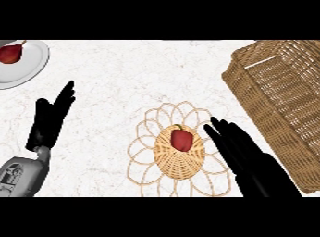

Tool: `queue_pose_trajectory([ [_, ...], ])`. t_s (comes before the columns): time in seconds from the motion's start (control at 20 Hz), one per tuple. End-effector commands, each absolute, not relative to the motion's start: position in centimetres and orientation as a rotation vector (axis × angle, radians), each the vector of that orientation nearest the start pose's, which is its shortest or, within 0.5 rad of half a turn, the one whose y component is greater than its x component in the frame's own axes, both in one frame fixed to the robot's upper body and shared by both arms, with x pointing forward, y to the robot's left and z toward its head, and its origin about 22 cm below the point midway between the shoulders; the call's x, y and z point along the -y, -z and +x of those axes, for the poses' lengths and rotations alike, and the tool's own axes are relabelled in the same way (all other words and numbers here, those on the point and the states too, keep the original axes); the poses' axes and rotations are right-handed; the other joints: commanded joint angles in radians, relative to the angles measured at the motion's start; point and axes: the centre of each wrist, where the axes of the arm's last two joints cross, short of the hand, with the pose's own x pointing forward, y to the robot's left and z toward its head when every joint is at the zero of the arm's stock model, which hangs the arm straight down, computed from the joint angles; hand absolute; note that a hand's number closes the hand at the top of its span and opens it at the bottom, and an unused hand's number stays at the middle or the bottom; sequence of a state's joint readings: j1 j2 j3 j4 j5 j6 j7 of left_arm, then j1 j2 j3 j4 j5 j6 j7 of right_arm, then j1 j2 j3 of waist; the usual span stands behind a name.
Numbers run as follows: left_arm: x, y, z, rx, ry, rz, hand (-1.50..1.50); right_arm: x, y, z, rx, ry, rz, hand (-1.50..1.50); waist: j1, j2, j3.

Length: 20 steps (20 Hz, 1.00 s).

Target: Pick the bell pepper from the placemat and place it in the basket

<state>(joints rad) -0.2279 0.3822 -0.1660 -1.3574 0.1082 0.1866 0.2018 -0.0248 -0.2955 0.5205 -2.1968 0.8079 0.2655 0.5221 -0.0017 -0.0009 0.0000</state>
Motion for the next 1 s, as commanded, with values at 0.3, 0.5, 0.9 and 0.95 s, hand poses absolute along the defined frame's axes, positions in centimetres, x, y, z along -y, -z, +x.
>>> queue_pose_trajectory([
  [0.3, -27.8, -2.6, 29.3, 1.362, 0.211, 0.288, 0.00, 13.8, -8.8, 19.8, 1.551, -1.109, -0.582, -1.50, 0.002, 0.001, 0.000],
  [0.5, -27.3, -2.8, 28.8, 1.359, 0.212, 0.269, 0.00, 13.0, -7.9, 22.6, 1.559, -1.100, -0.578, -1.50, 0.006, 0.001, 0.000],
  [0.9, -27.2, -2.2, 27.8, 1.358, 0.212, 0.266, 0.00, 13.0, -6.7, 22.5, 1.548, -1.106, -0.605, -1.50, 0.003, 0.000, 0.000],
  [0.95, -27.8, -2.5, 28.5, 1.358, 0.207, 0.267, 0.00, 11.4, -6.0, 23.0, 1.580, -1.101, -0.596, -1.50, 0.003, 0.000, 0.000],
])
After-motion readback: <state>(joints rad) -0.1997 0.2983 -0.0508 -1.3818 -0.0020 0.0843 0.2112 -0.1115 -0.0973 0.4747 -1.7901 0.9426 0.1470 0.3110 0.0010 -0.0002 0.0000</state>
